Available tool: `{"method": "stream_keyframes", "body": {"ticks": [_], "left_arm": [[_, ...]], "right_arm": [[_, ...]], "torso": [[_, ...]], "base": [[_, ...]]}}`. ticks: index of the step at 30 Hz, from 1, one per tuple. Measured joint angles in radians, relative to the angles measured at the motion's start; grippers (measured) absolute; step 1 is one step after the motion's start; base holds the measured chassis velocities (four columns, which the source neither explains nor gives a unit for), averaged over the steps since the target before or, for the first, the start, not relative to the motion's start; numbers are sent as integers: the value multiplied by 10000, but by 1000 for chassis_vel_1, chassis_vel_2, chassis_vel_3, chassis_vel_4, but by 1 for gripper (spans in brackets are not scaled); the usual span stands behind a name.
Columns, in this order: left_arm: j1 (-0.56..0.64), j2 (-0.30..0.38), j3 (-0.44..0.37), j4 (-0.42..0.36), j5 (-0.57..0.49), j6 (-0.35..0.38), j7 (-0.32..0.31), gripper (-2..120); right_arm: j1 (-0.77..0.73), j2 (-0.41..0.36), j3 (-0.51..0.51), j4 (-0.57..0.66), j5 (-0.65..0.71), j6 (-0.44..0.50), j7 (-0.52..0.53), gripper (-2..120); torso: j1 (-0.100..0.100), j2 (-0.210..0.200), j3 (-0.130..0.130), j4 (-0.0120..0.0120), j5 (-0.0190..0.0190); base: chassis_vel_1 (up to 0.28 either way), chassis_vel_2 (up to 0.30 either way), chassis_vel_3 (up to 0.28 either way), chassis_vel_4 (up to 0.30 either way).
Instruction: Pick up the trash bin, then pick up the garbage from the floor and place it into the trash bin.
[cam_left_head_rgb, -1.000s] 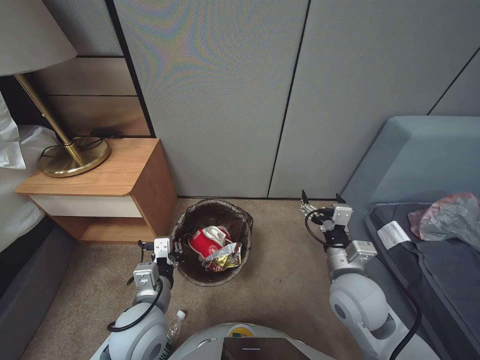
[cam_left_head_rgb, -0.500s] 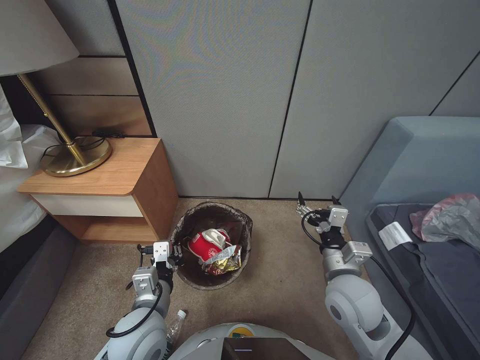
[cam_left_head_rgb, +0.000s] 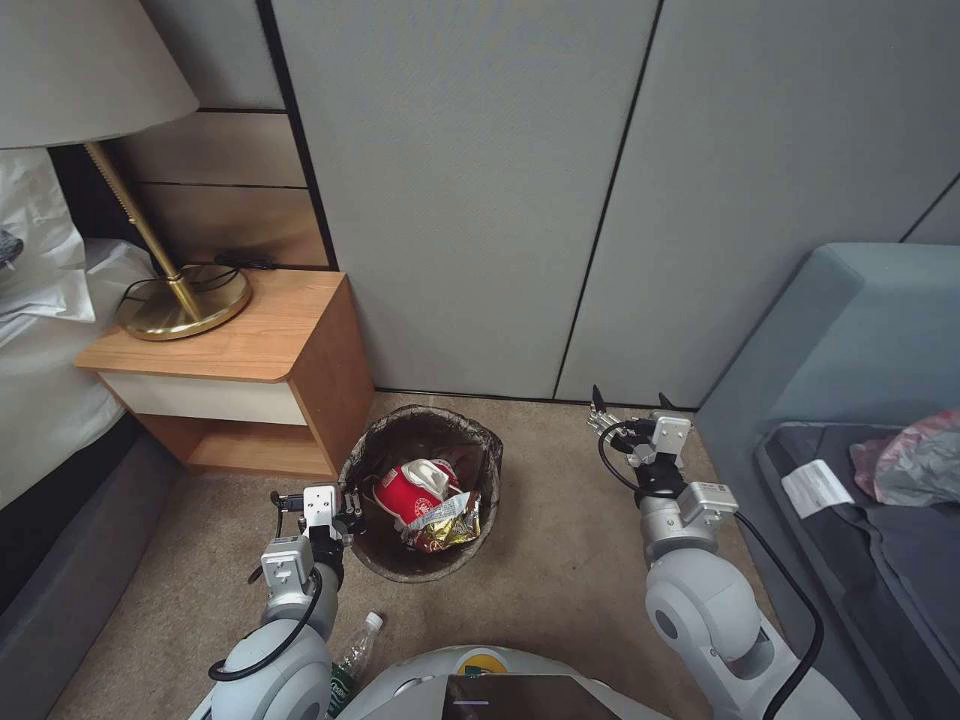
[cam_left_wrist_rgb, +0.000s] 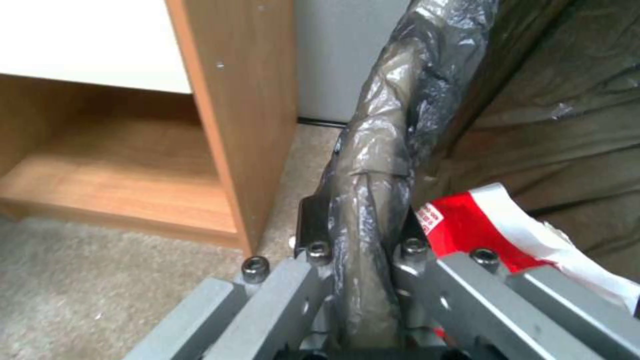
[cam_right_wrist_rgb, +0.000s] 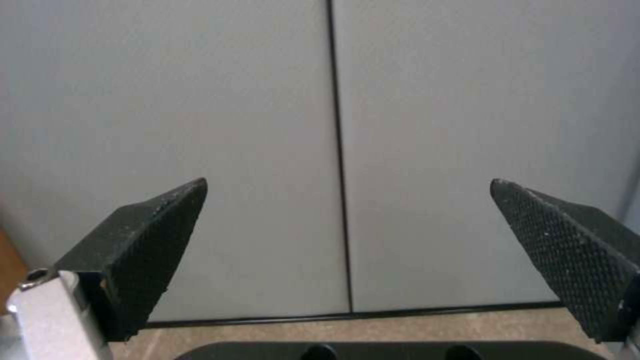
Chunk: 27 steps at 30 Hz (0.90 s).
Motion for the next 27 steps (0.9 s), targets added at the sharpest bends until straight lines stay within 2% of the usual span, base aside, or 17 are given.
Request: {"method": "stream_keyframes", "body": {"ticks": [27], "left_arm": [[-48,-25,-105,69,1,-53,13,0]], "right_arm": [[324,121,-395,-255,28,-67,120,100]], "torso": [[0,0,0,1,1]], "base": [[69,67,70,68]]}}
